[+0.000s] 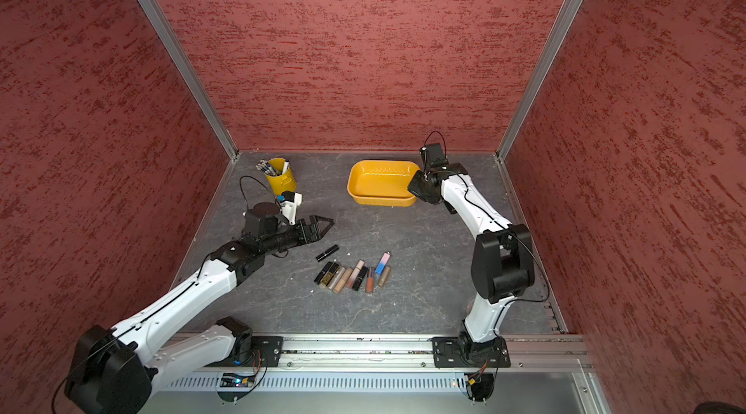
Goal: Put the lipstick into the storage box
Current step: Pick up the storage box at the center of the board, then place the storage box at the center of the board.
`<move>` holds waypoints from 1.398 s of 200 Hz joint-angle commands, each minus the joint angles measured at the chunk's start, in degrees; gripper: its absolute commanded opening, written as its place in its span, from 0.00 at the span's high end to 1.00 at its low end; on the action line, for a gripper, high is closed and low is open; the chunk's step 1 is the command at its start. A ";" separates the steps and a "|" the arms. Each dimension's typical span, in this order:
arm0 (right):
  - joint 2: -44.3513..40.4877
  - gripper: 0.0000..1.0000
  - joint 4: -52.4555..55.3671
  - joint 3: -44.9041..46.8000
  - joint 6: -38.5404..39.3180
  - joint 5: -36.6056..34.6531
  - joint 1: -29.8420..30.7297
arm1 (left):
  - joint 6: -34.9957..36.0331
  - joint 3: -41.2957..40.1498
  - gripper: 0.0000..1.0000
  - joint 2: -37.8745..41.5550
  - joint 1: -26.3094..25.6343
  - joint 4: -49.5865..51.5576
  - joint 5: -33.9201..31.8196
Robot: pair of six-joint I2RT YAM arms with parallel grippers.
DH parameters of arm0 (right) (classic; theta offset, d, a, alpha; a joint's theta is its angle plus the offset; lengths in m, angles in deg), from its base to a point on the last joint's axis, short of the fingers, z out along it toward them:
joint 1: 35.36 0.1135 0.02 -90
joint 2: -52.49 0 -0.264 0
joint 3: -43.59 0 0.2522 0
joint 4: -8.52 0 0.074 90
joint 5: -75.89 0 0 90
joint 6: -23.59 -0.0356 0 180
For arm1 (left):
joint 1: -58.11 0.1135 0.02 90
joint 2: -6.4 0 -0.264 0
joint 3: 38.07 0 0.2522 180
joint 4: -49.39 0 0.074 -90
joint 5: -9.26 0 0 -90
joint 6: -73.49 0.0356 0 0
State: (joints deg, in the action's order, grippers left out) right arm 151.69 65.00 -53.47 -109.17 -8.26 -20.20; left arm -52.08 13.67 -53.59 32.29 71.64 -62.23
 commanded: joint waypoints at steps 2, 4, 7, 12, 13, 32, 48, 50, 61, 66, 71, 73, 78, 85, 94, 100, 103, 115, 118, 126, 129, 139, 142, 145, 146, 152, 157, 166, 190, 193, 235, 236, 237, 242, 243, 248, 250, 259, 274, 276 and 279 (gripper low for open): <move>-3.77 1.00 -5.97 4.10 -4.50 1.55 3.36 | -0.09 -1.41 0.00 1.15 -0.84 -0.80 -2.29; -4.02 1.00 -6.13 4.46 -4.69 1.47 3.67 | -0.10 -1.41 0.00 1.29 -0.81 -0.77 -2.32; -4.46 1.00 -6.42 5.00 -4.98 1.31 4.14 | 0.00 -1.44 0.00 1.54 -0.96 -0.64 -2.36; -5.03 1.00 -6.82 5.78 -5.56 1.17 4.85 | 0.02 -1.58 0.00 1.83 -1.03 -0.36 -2.58; -5.14 1.00 -6.88 5.87 -5.65 1.09 5.04 | 0.08 -1.59 0.00 1.90 -1.05 -0.34 -2.59; -7.58 1.00 -9.11 9.38 -7.59 0.47 7.66 | 0.21 -1.88 0.00 3.02 -1.14 0.34 -3.15; -9.20 1.00 -11.26 12.54 -9.37 -0.13 9.56 | 0.17 -2.23 0.00 3.84 -1.16 0.63 -3.27; -9.42 1.00 -11.52 12.99 -9.56 -0.20 9.79 | 0.16 -2.28 0.00 3.94 -1.20 0.64 -3.25; -10.03 1.00 -12.88 14.80 -10.50 -0.10 10.72 | 0.13 -2.54 0.00 4.33 -1.22 0.74 -3.38; -10.11 1.00 -13.45 15.38 -10.85 0.08 11.14 | 0.09 -2.67 0.00 4.42 -1.20 0.78 -3.38; -10.29 1.00 -13.86 16.13 -11.15 0.21 11.36 | 0.09 -2.76 0.00 4.63 -1.31 0.89 -3.47; -10.31 1.00 -14.10 16.35 -11.30 0.28 11.62 | 0.11 -2.74 0.00 4.64 -1.33 0.86 -3.47; -10.48 1.00 -14.73 17.17 -11.64 0.49 11.96 | 0.09 -2.89 0.00 4.78 -1.34 0.97 -3.47; -10.46 1.00 -15.66 18.12 -12.13 0.65 12.45 | 0.11 -3.06 0.00 4.89 -1.33 1.06 -3.37; -10.52 1.00 -16.45 19.14 -12.53 0.74 12.92 | 0.13 -3.25 0.00 4.98 -1.42 1.15 -3.38; -10.56 1.00 -16.78 19.57 -12.73 0.62 13.26 | 0.08 -3.36 0.00 5.14 -1.42 1.10 -3.43; -10.50 1.00 -16.94 19.80 -12.85 0.58 13.42 | 0.12 -3.45 0.00 5.17 -1.42 1.09 -3.42; -10.50 1.00 -17.86 20.74 -13.25 0.39 13.99 | 0.01 -3.77 0.00 5.49 -1.38 1.24 -3.39; -10.44 1.00 -18.05 20.93 -13.30 0.32 14.08 | 0.01 -3.83 0.00 5.56 -1.42 1.24 -3.39; -10.14 1.00 -18.28 21.16 -13.39 0.14 14.28 | 0.07 -3.90 0.00 5.67 -1.42 1.26 -3.38; -9.97 1.00 -18.36 21.21 -13.34 0.10 14.41 | 0.13 -3.96 0.00 5.69 -1.42 1.34 -3.38; -9.55 1.00 -18.80 21.54 -13.26 -0.08 14.53 | 0.17 -4.05 0.00 5.78 -1.42 1.55 -3.38; -9.40 1.00 -18.91 21.64 -13.25 -0.05 14.49 | 0.22 -4.05 0.00 5.76 -1.42 1.60 -3.41; -9.27 1.00 -19.02 21.76 -13.25 0.04 14.51 | 0.24 -3.97 0.00 5.88 -1.41 1.66 -3.39; -9.23 1.00 -19.09 21.81 -13.19 0.09 14.53 | 0.24 -3.97 0.00 5.86 -1.42 1.72 -3.39; -8.90 1.00 -19.49 22.10 -13.31 0.29 14.64 | 0.37 -3.92 0.00 5.93 -1.42 1.78 -3.38; -8.84 1.00 -19.75 22.35 -13.39 0.40 14.62 | 0.46 -3.96 0.00 6.02 -1.41 1.90 -3.39; -8.58 1.00 -20.25 22.85 -13.47 0.39 14.61 | 0.52 -3.96 0.00 6.17 -1.41 2.16 -3.47; -8.25 1.00 -20.62 23.66 -12.98 -0.30 14.73 | 0.86 -4.13 0.00 6.29 -1.42 2.35 -3.65; -8.31 1.00 -20.69 23.71 -12.92 -0.37 14.73 | 0.90 -4.14 0.00 6.26 -1.42 2.34 -3.65; -7.07 1.00 -21.06 24.42 -12.47 0.26 14.72 | 0.98 -4.14 0.00 5.40 -1.42 2.05 -3.47; -7.07 1.00 -21.11 24.42 -12.45 0.28 14.68 | 0.96 -4.14 0.00 5.36 -1.42 2.01 -3.47; -7.08 1.00 -21.10 24.46 -12.44 0.29 14.70 | 1.00 -4.14 0.00 5.34 -1.42 1.99 -3.47; -6.94 1.00 -21.18 24.63 -12.45 0.38 14.72 | 0.97 -4.14 0.01 5.29 -1.42 1.97 -3.43; -6.93 1.00 -21.23 24.66 -12.44 0.39 14.72 | 1.00 -4.14 0.00 5.30 -1.42 1.97 -3.45; -6.95 1.00 -21.27 24.83 -12.36 0.40 14.73 | 1.01 -4.09 0.00 5.26 -1.42 2.04 -3.47; -6.97 1.00 -21.27 24.92 -12.28 0.40 14.66 | 0.98 -4.13 0.00 5.22 -1.42 2.05 -3.47; -7.08 1.00 -21.28 25.20 -12.20 0.24 14.72 | 1.04 -4.09 0.00 5.14 -1.40 2.05 -3.47; -7.11 1.00 -21.19 25.56 -11.92 0.06 14.72 | 1.16 -4.14 0.00 5.07 -1.42 2.02 -3.56; -7.09 1.00 -21.19 25.61 -11.84 0.09 14.72 | 1.20 -4.14 0.00 5.06 -1.42 2.07 -3.56; -7.09 1.00 -21.19 25.65 -11.70 0.07 14.72 | 1.14 -4.19 0.00 5.06 -1.42 2.10 -3.64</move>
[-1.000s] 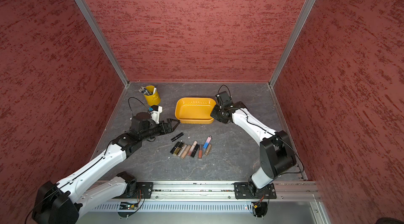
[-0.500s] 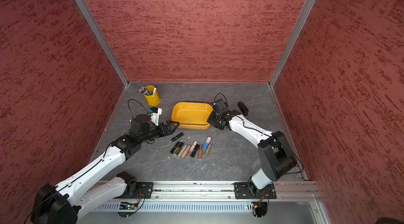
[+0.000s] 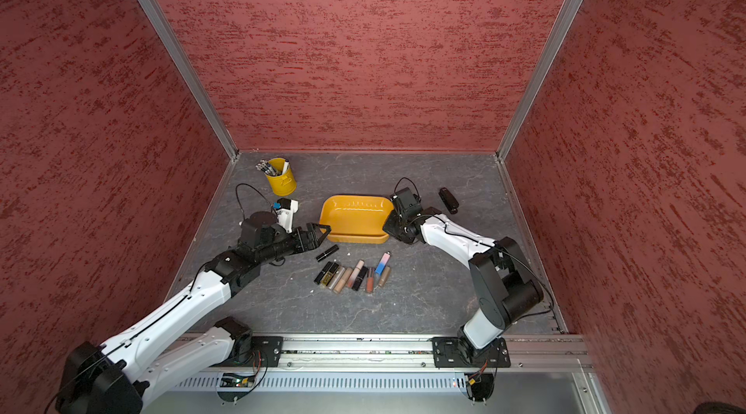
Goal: Put the lipstick into the storage box
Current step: Place the storage box at the center of the board.
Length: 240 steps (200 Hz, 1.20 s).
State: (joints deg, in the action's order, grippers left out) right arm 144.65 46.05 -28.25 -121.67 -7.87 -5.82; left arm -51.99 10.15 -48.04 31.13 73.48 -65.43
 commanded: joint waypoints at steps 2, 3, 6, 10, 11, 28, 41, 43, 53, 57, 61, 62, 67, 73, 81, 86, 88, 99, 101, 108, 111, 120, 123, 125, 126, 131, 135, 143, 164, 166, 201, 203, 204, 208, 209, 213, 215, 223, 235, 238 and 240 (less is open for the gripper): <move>-0.09 1.00 -2.17 0.43 0.78 -0.28 0.32 | 1.08 -0.70 0.00 -0.52 -0.26 0.23 -0.45; -0.07 1.00 -2.16 0.43 0.82 -0.27 0.33 | 1.06 -0.70 0.00 -0.55 -0.26 0.23 -0.41; -0.03 1.00 -2.09 0.51 1.09 -0.26 0.34 | 1.11 -0.67 0.00 -0.55 -0.26 0.15 -0.50; 0.03 1.00 -2.11 0.52 1.00 -0.26 0.34 | 1.04 -0.68 0.00 -0.60 -0.22 0.13 -0.46; 0.04 1.00 -2.08 0.52 1.02 -0.22 0.34 | 1.08 -0.65 0.00 -0.64 -0.20 0.18 -0.41; 0.36 1.00 -2.15 0.81 1.47 -0.13 0.32 | 0.96 -0.80 0.00 -0.76 -0.26 0.11 -0.37; 0.71 1.00 -2.33 1.04 1.59 0.16 0.34 | 0.93 -0.82 0.00 -0.80 -0.19 0.22 -0.44; 0.73 0.99 -2.41 1.11 1.64 0.24 0.34 | 0.96 -0.82 0.00 -0.84 -0.22 0.20 -0.45; 1.03 0.95 -2.58 1.21 1.73 0.33 0.32 | 0.94 -0.85 0.00 -0.72 -0.24 0.22 -0.46; 1.09 0.93 -2.60 1.22 1.84 0.28 0.30 | 0.94 -0.83 0.00 -0.75 -0.26 0.37 -0.46; 1.17 0.91 -2.52 1.15 1.75 0.27 0.34 | 0.93 -0.80 0.00 -0.75 -0.18 0.38 -0.53; 1.13 0.91 -2.51 1.14 1.83 0.26 0.30 | 0.89 -0.80 0.00 -0.76 -0.18 0.39 -0.54; 1.10 0.87 -2.65 1.13 1.83 0.29 0.25 | 0.99 -0.80 0.00 -0.71 -0.20 0.45 -0.54; 1.11 0.85 -2.52 1.13 1.92 0.19 0.27 | 0.96 -0.66 0.00 -0.70 -0.19 0.55 -0.58; 1.07 0.81 -2.47 1.04 2.10 0.09 0.26 | 0.99 -0.62 0.00 -0.74 -0.22 0.59 -0.63; 1.01 0.79 -2.29 0.98 2.19 0.05 0.26 | 1.01 -0.57 0.00 -0.76 -0.18 0.60 -0.63; 0.94 0.78 -2.25 0.96 2.29 -0.05 0.21 | 0.96 -0.56 0.00 -0.76 -0.18 0.58 -0.63; 0.67 0.74 -1.91 0.85 2.48 -0.33 0.22 | 0.90 -0.62 0.00 -0.68 -0.23 0.59 -0.63; 0.52 0.73 -1.83 0.80 2.56 -0.41 0.20 | 0.91 -0.62 0.00 -0.74 -0.19 0.58 -0.63; 0.22 0.71 -1.51 0.70 2.84 -0.60 0.23 | 0.87 -0.55 0.00 -0.83 -0.18 0.57 -0.64; 0.15 0.70 -1.45 0.60 2.88 -0.70 0.27 | 0.87 -0.61 0.00 -0.81 -0.19 0.56 -0.63; -0.41 0.66 -0.96 0.52 3.18 -1.11 0.26 | 0.77 -0.62 0.00 -0.83 -0.18 0.56 -0.63; -0.60 0.65 -0.88 0.45 3.29 -1.25 0.23 | 0.72 -0.62 0.00 -0.85 -0.18 0.57 -0.63; -0.74 0.65 -0.73 0.43 3.36 -1.30 0.25 | 0.78 -0.62 0.00 -0.85 -0.20 0.48 -0.63; -0.83 0.64 -0.65 0.43 3.38 -1.40 0.25 | 0.77 -0.62 0.00 -0.85 -0.19 0.48 -0.59; -1.12 0.63 -0.43 0.43 3.62 -1.69 0.26 | 0.76 -0.55 0.00 -0.85 -0.22 0.41 -0.63; -1.51 0.62 -0.23 0.35 3.80 -1.90 0.27 | 0.66 -0.49 0.00 -0.74 -0.18 0.41 -0.64; -2.26 0.60 0.25 0.12 4.08 -2.26 0.28 | 0.60 -0.41 0.00 -0.72 -0.20 0.50 -0.63; -4.58 0.55 1.58 0.08 5.07 -2.97 0.29 | 0.66 -0.34 0.00 -0.27 -0.25 0.65 -0.64; -4.79 0.55 1.75 0.14 5.25 -3.03 0.33 | 0.65 -0.35 0.00 -0.31 -0.20 0.66 -0.66; -8.40 0.51 5.34 -0.27 7.81 -3.12 0.39 | 0.60 -0.09 0.00 0.76 -0.26 1.47 -0.79; -8.40 0.50 5.74 -0.34 7.98 -3.15 0.42 | 0.61 -0.09 0.00 0.89 -0.26 1.48 -0.83; -8.40 0.50 5.93 -0.35 8.07 -3.11 0.43 | 0.60 -0.09 0.00 0.95 -0.26 1.55 -0.82; -10.14 0.50 6.64 -0.43 8.42 -3.15 0.45 | 0.59 -0.17 0.00 1.11 -0.24 1.64 -0.88; -10.28 0.50 6.82 -0.44 8.46 -3.11 0.53 | 0.64 -0.13 0.00 1.14 -0.25 1.68 -0.89; -10.67 0.49 7.59 -0.58 8.89 -3.15 0.67 | 0.66 -0.13 0.00 1.29 -0.25 1.79 -0.90; -10.86 0.49 7.91 -0.61 9.11 -3.16 0.71 | 0.63 -0.17 0.00 1.38 -0.26 1.84 -0.90; -11.49 0.48 9.60 -0.87 9.90 -3.08 1.16 | 0.60 -0.12 0.00 1.59 -0.31 2.05 -0.90; -12.17 0.46 12.38 -1.27 10.95 -3.08 2.05 | 0.63 -0.18 0.00 1.84 -0.42 2.39 -0.64; -12.36 0.46 12.98 -1.32 11.15 -3.15 2.36 | 0.65 -0.17 0.00 1.79 -0.49 2.46 -0.51; -12.45 0.46 13.50 -1.42 11.28 -3.12 2.52 | 0.65 -0.16 0.00 1.86 -0.58 2.60 -0.47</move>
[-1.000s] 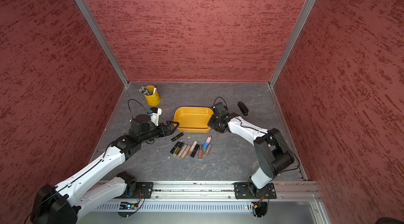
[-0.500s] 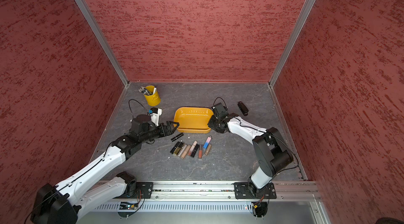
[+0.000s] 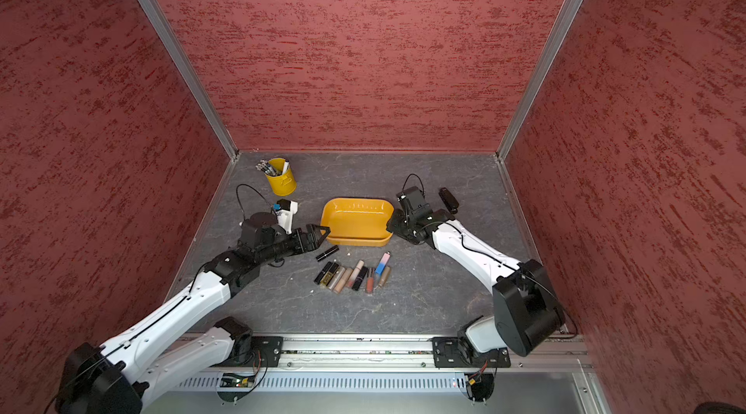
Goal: Put the lipstick into the storage box
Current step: Place the storage box at the center of the board.
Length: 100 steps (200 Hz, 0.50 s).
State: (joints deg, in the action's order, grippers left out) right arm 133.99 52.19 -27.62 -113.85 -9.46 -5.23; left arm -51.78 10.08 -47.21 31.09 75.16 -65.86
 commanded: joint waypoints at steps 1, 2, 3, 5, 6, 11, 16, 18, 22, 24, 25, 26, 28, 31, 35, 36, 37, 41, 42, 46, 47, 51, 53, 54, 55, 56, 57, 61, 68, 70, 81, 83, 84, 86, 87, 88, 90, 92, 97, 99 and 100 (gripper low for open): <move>-1.87 0.46 7.62 -2.05 3.56 -1.59 2.03 | 0.45 -0.10 0.00 1.08 -0.56 0.96 0.02; -1.95 0.45 7.84 -2.05 3.62 -1.62 2.12 | 0.45 -0.11 0.00 1.06 -0.56 1.02 0.04; -2.00 0.45 8.08 -2.09 3.69 -1.64 2.21 | 0.41 -0.07 0.00 1.05 -0.57 1.05 0.10; -2.14 0.45 8.52 -2.13 3.74 -1.72 2.43 | 0.47 -0.10 0.00 1.05 -0.64 1.12 0.10; -2.18 0.45 8.73 -2.09 3.79 -1.78 2.50 | 0.51 -0.11 0.00 1.05 -0.69 1.10 0.13; -2.39 0.45 9.70 -1.93 3.93 -1.96 2.99 | 0.56 -0.10 0.00 1.11 -0.95 1.32 0.24; -2.98 0.45 10.47 -1.80 3.93 -2.38 3.53 | 0.67 -0.11 0.00 1.03 -1.33 1.46 0.24; -3.07 0.45 10.86 -1.70 3.93 -2.54 3.73 | 0.75 -0.09 0.00 1.02 -1.44 1.55 0.24; -3.45 0.44 11.49 -1.46 3.86 -2.84 4.20 | 0.86 -0.11 0.00 1.02 -1.88 1.73 0.24; -3.67 0.44 11.77 -1.27 3.83 -2.99 4.49 | 0.91 -0.07 0.00 0.97 -2.11 1.86 0.24; -3.78 0.44 11.94 -1.22 3.75 -3.07 4.58 | 0.99 -0.05 0.00 0.97 -2.22 1.91 0.24; -3.92 0.44 12.06 -1.15 3.71 -3.15 4.72 | 1.04 -0.08 0.00 0.96 -2.32 1.98 0.24; -4.11 0.44 12.33 -1.04 3.61 -3.26 4.93 | 1.04 -0.04 0.00 0.89 -2.55 2.01 0.24; -4.35 0.44 12.70 -0.80 3.55 -3.50 5.28 | 1.22 -0.03 0.00 0.81 -2.83 2.15 0.17; -4.64 0.43 13.20 -0.52 3.32 -3.76 5.79 | 1.37 0.00 0.00 0.71 -3.42 2.39 0.03; -4.75 0.43 13.31 -0.41 3.23 -3.85 5.89 | 1.40 0.03 0.00 0.66 -3.58 2.44 -0.04; -4.84 0.43 13.45 -0.35 3.19 -3.90 6.03 | 1.41 0.09 0.00 0.63 -3.74 2.47 -0.07; -5.14 0.42 13.79 0.05 2.94 -4.08 6.50 | 1.56 0.08 0.00 0.51 -4.38 2.62 -0.25; -5.17 0.42 13.91 0.10 2.87 -4.14 6.64 | 1.67 0.07 0.00 0.43 -4.45 2.69 -0.31; -5.55 0.42 14.29 0.42 2.54 -4.37 7.10 | 1.90 0.16 0.00 0.26 -5.09 2.88 -0.56; -5.60 0.42 14.38 0.55 2.45 -4.42 7.25 | 1.93 0.20 0.00 0.21 -5.29 2.95 -0.64; -5.79 0.42 14.67 0.82 2.13 -4.55 7.73 | 2.17 0.31 0.00 -0.08 -6.02 3.15 -1.03; -5.86 0.42 14.83 1.08 2.01 -4.62 7.90 | 2.30 0.34 0.00 -0.20 -6.44 3.18 -1.20; -5.88 0.42 14.92 1.19 1.96 -4.68 7.96 | 2.35 0.33 0.00 -0.24 -6.67 3.23 -1.27; -5.90 0.41 14.96 1.28 1.94 -4.66 8.12 | 2.41 0.42 0.00 -0.30 -6.83 3.30 -1.39; -5.95 0.41 14.98 1.37 1.84 -4.74 8.33 | 2.45 0.42 0.00 -0.42 -7.04 3.38 -1.50; -5.97 0.41 14.99 1.46 1.74 -4.78 8.44 | 2.47 0.46 0.00 -0.48 -7.23 3.42 -1.59; -6.05 0.41 15.21 1.87 1.35 -4.88 8.88 | 2.75 0.62 0.00 -0.81 -8.05 3.64 -2.01; -6.09 0.40 15.34 2.55 0.80 -5.07 9.74 | 3.14 0.94 0.00 -1.47 -9.38 3.91 -2.89; -6.09 0.40 15.35 2.79 0.65 -5.15 9.99 | 3.35 0.98 0.00 -1.74 -9.83 4.01 -3.09; -5.72 0.39 15.18 3.92 -0.37 -5.48 11.28 | 4.23 1.61 0.00 -3.05 -12.25 4.14 -3.98; -5.62 0.39 15.11 4.14 -0.55 -5.56 11.49 | 4.41 1.68 0.00 -3.25 -12.65 4.16 -4.13; -5.54 0.39 15.06 4.25 -0.55 -5.63 11.64 | 4.46 1.75 0.00 -3.48 -12.85 4.11 -4.23; -5.47 0.39 15.01 4.45 -0.68 -5.62 11.89 | 4.65 1.85 0.00 -3.75 -13.31 4.11 -4.35; -5.38 0.39 14.96 4.54 -0.75 -5.70 12.02 | 4.71 1.92 0.00 -3.90 -13.49 4.13 -4.42; -5.34 0.39 14.94 4.63 -0.87 -5.70 12.08 | 4.83 2.00 0.00 -4.07 -13.71 4.10 -4.51; -5.17 0.39 14.85 4.74 -1.04 -5.83 12.37 | 5.09 2.13 0.00 -4.41 -14.25 4.15 -4.75; -5.02 0.38 14.77 4.85 -1.18 -5.93 12.62 | 5.16 2.31 0.00 -4.73 -14.69 4.16 -4.98; -4.66 0.38 14.53 5.26 -1.56 -6.11 13.04 | 5.73 2.72 0.00 -5.56 -15.91 4.42 -5.67; -4.50 0.38 14.40 5.42 -1.77 -6.13 13.29 | 5.86 2.88 0.00 -5.86 -16.32 4.56 -6.02; -4.46 0.38 14.35 5.47 -1.86 -6.18 13.38 | 5.98 2.96 0.00 -6.05 -16.53 4.58 -6.19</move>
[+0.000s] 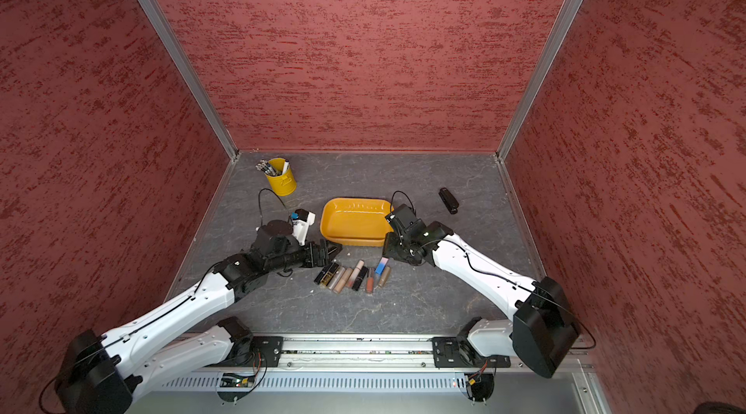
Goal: Put the lipstick into the storage box
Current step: Place the storage box at the center of the board, then pick up the lipstick at the center of the board.
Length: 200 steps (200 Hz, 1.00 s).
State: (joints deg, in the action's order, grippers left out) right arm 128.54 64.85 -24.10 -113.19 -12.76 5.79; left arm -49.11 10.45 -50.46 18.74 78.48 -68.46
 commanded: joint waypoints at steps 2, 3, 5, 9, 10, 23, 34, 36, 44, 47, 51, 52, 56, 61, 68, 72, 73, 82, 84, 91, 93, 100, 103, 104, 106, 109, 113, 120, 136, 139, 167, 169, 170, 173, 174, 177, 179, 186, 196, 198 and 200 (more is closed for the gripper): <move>1.15 0.38 1.59 2.15 -2.63 -2.91 2.58 | 3.46 2.83 0.00 -3.10 -4.65 1.36 -3.86; 1.27 0.38 1.53 2.20 -2.71 -2.92 2.65 | 3.57 2.93 0.00 -3.22 -4.87 1.45 -4.07; 1.37 0.38 1.37 2.31 -2.85 -2.95 2.81 | 3.74 3.09 0.00 -3.60 -5.24 1.61 -4.44; 1.67 0.38 1.09 2.66 -3.22 -3.06 3.10 | 4.09 3.39 0.00 -4.29 -6.16 1.90 -4.97; 1.79 0.38 1.06 2.72 -3.31 -3.04 3.21 | 4.19 3.47 0.00 -4.39 -6.37 1.94 -5.15; 2.94 0.37 -0.17 3.46 -4.10 -3.32 4.25 | 4.84 4.09 0.00 -5.98 -8.40 2.07 -6.46; 4.24 0.37 -0.94 3.74 -4.60 -3.41 4.95 | 5.23 4.12 0.00 -6.79 -9.89 1.57 -7.35; 4.34 0.38 -1.02 3.79 -4.62 -3.44 5.09 | 5.23 4.09 0.00 -6.86 -10.16 1.46 -7.59; 5.34 0.37 -1.42 3.75 -4.93 -3.82 5.73 | 5.67 4.00 0.00 -7.13 -11.11 1.04 -8.49; 5.72 0.38 -1.50 3.70 -5.03 -3.99 5.92 | 5.87 3.92 0.00 -7.19 -11.57 0.83 -8.82; 6.20 0.38 -1.61 3.62 -5.05 -4.14 6.27 | 6.18 3.83 0.00 -7.29 -12.05 0.67 -9.20; 6.34 0.38 -1.61 3.55 -5.10 -4.15 6.34 | 6.21 3.82 0.00 -7.29 -12.18 0.58 -9.29; 6.82 0.38 -1.65 3.40 -5.16 -4.44 6.60 | 6.58 3.74 0.00 -7.39 -12.65 0.49 -9.56; 7.08 0.38 -1.76 3.23 -5.24 -4.68 6.96 | 6.92 3.65 0.00 -7.49 -13.18 0.43 -10.11; 8.64 0.38 -1.91 3.09 -5.36 -4.95 7.31 | 7.19 3.64 0.00 -7.54 -13.73 0.37 -10.66; 9.26 0.38 -1.96 2.97 -5.49 -5.01 7.49 | 7.40 3.57 0.00 -7.50 -13.92 0.40 -10.89; 9.36 0.38 -2.00 2.96 -5.50 -5.02 7.47 | 7.47 3.56 0.00 -7.49 -13.99 0.40 -10.92; 10.34 0.37 -2.32 2.83 -5.61 -5.03 7.79 | 7.84 3.34 0.00 -7.39 -14.35 0.19 -11.29; 10.52 0.38 -2.38 2.82 -5.67 -5.03 7.91 | 7.86 3.31 0.00 -7.37 -14.49 0.13 -11.46; 11.14 0.38 -2.61 2.87 -5.69 -5.03 8.13 | 8.22 3.11 0.00 -7.13 -14.66 -0.14 -11.80; 11.36 0.38 -2.65 2.82 -5.75 -4.97 8.15 | 8.33 3.01 0.00 -7.04 -14.69 -0.20 -11.91; 11.97 0.38 -2.81 2.78 -5.86 -5.11 8.40 | 8.68 2.71 0.00 -6.74 -14.94 -0.55 -12.26; 12.22 0.38 -2.92 2.77 -5.93 -5.19 8.48 | 8.87 2.52 0.00 -6.59 -15.13 -0.75 -12.47; 12.25 0.38 -2.92 2.73 -5.94 -5.20 8.54 | 8.96 2.47 0.00 -6.55 -15.17 -0.79 -12.55; 12.45 0.38 -2.99 2.70 -5.95 -5.19 8.58 | 9.15 2.36 0.00 -6.45 -15.24 -0.91 -12.65; 12.64 0.38 -3.01 2.56 -5.94 -5.19 8.70 | 9.39 2.19 0.00 -6.22 -15.28 -1.17 -12.90; 13.05 0.38 -3.10 2.43 -5.97 -5.33 8.85 | 9.71 1.92 0.00 -5.94 -15.52 -1.42 -13.21; 13.54 0.38 -3.19 2.20 -6.11 -5.40 9.07 | 10.29 1.39 0.00 -5.42 -15.83 -2.04 -13.68; 14.79 0.38 -3.49 1.73 -6.24 -5.68 9.48 | 12.33 0.02 0.00 -4.04 -16.53 -3.72 -14.33; 14.90 0.38 -3.54 1.57 -6.22 -5.65 9.54 | 12.61 -0.26 0.00 -3.82 -16.68 -3.99 -14.50; 16.47 0.38 -4.16 0.88 -6.51 -5.67 9.96 | 15.33 -2.42 0.00 -0.75 -17.79 -5.62 -15.75; 16.53 0.38 -4.11 0.83 -6.55 -5.65 9.99 | 15.49 -2.49 0.00 -0.50 -17.78 -5.72 -15.82; 16.56 0.38 -4.09 0.84 -6.56 -5.65 10.04 | 15.52 -2.59 0.00 -0.34 -17.81 -5.78 -15.89; 16.80 0.38 -4.07 0.85 -6.60 -5.65 10.11 | 15.66 -2.80 0.00 0.03 -17.86 -5.77 -16.02; 16.83 0.38 -4.07 0.85 -6.62 -5.61 10.10 | 15.69 -2.87 0.00 0.14 -17.85 -5.80 -16.04; 16.96 0.38 -4.07 0.77 -6.65 -5.63 10.14 | 15.71 -3.05 0.00 0.41 -17.84 -5.88 -16.17; 16.94 0.38 -4.07 0.69 -6.63 -5.71 10.17 | 15.72 -3.15 0.00 0.56 -17.84 -5.85 -16.26; 17.09 0.38 -4.00 0.75 -6.72 -5.76 10.18 | 15.77 -3.49 0.00 1.26 -17.84 -5.76 -16.60; 17.21 0.39 -3.91 0.76 -6.74 -5.80 10.26 | 15.84 -3.92 0.00 2.08 -17.86 -5.75 -16.95; 17.25 0.39 -3.83 0.76 -6.72 -5.82 10.27 | 15.84 -3.92 0.00 2.23 -17.87 -5.75 -16.89; 17.28 0.39 -3.77 0.76 -6.78 -5.83 10.27 | 15.86 -3.98 0.00 2.38 -17.87 -5.75 -16.99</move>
State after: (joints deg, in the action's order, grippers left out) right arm 145.42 61.07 -22.09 -119.07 -16.59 15.47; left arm -35.43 7.44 -50.07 1.10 74.68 -83.44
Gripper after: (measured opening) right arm 0.616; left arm 0.996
